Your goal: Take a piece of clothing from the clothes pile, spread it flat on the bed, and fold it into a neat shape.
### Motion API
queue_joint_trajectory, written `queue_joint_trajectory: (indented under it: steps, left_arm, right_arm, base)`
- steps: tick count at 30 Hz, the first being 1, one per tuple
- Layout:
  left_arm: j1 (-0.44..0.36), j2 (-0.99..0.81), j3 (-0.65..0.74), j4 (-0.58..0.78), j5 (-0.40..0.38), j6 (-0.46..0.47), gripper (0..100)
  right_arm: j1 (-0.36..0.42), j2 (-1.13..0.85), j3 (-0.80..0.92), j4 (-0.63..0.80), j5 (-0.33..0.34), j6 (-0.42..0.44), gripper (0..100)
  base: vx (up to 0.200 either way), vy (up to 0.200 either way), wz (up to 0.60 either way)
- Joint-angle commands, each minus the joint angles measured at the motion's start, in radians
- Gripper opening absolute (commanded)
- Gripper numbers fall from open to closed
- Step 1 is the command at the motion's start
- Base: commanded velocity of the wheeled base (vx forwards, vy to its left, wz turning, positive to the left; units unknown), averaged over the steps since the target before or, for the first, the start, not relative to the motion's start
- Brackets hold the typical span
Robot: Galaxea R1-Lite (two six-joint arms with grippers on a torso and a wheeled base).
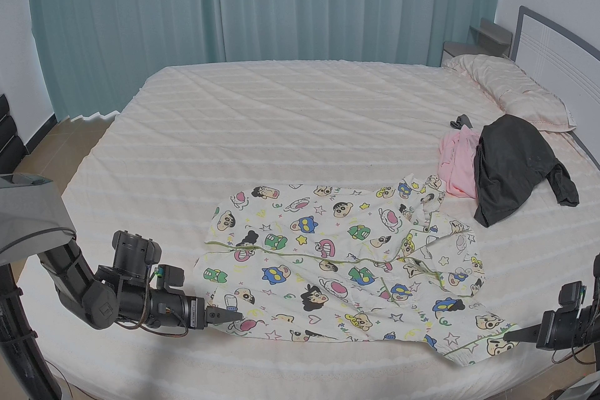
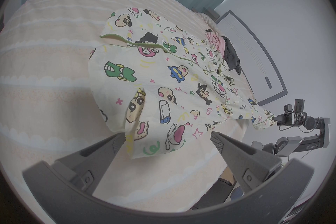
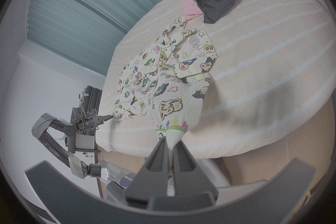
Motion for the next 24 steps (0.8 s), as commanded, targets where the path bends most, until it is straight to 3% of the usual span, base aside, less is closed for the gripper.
queue_joint_trajectory:
  steps: [1,11,24]
  left_arm:
    - [0.000,-0.035,0.012,0.001,0.001,-0.001,100]
    - [-0.001,-0.081,0.022,0.001,0.001,0.014,100]
    - [-0.035,0.024,-0.035,-0.002,0.003,0.059,100]
  right_arm:
    - [0.000,0.002,0.003,0.000,0.001,0.001,0]
    - [0.000,0.002,0.002,0.000,0.001,0.001,0]
    - [0.000,0.008,-0.002,0.001,0.001,0.004,0]
  base:
    - [0.000,0.000,0.00]
    - [0.000,0.000,0.00]
    - [0.000,0.000,0.00]
